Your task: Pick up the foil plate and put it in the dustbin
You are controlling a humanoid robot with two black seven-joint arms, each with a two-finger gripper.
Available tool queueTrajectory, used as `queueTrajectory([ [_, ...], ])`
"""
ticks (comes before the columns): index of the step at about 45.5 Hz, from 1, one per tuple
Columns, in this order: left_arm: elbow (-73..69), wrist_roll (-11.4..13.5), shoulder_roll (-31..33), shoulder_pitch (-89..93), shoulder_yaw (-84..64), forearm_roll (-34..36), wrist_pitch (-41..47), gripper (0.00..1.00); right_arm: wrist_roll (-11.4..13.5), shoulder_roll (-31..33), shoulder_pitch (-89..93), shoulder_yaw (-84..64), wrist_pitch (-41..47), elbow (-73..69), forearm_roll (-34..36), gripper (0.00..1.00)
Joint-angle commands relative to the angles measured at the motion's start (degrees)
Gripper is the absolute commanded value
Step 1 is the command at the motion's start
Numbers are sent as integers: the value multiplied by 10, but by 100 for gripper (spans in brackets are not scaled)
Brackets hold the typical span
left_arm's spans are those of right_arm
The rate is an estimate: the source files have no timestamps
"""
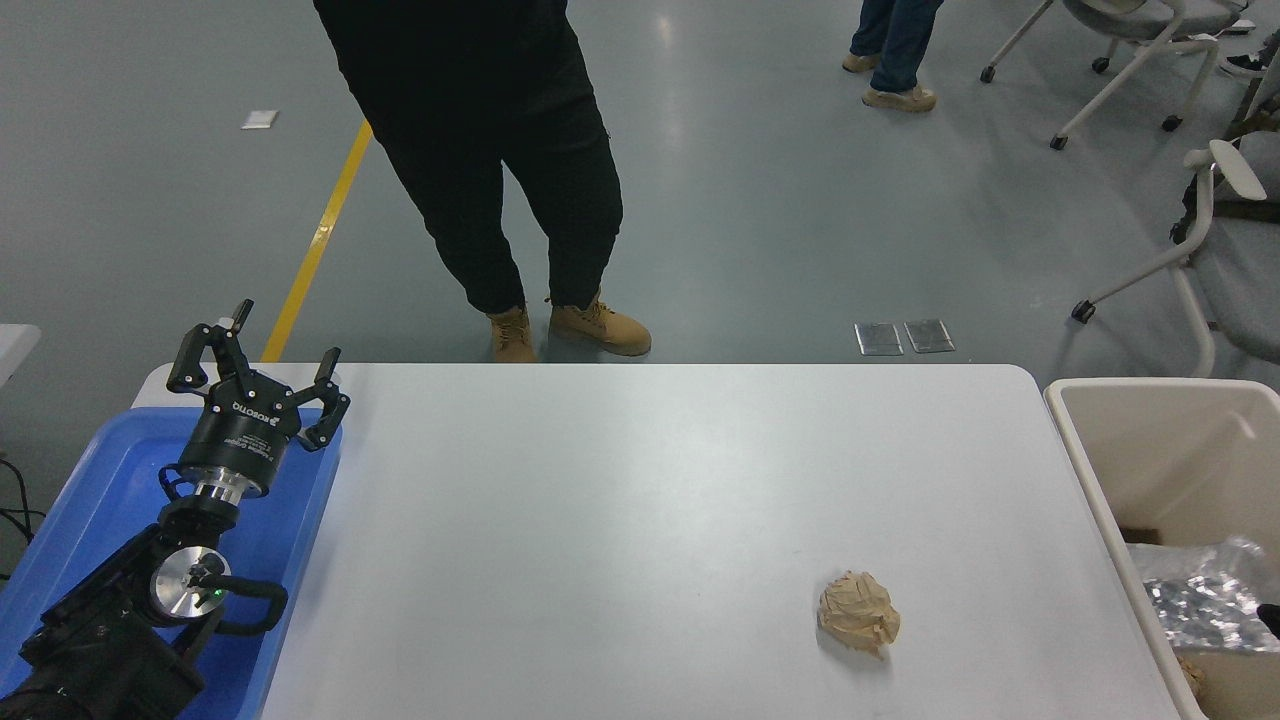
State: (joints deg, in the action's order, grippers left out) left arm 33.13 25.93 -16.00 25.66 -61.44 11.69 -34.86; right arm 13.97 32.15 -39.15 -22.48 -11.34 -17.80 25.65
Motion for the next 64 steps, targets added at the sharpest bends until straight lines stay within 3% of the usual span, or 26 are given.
queueTrajectory([
  [1,0,0,0,0,0,0,0,98,0,13,-80,-86,3,-24,-12,100],
  [16,0,0,0,0,0,0,0,98,-1,19,-386,-344,25,-233,-30,100],
  [29,0,0,0,0,0,0,0,98,-1,-16,-638,-454,213,-368,-81,100],
  [43,0,0,0,0,0,0,0,98,1,-36,-873,-480,320,-586,-155,100],
  [64,-1,0,0,0,0,0,1,98,4,-36,-1013,-482,484,-715,-164,100],
])
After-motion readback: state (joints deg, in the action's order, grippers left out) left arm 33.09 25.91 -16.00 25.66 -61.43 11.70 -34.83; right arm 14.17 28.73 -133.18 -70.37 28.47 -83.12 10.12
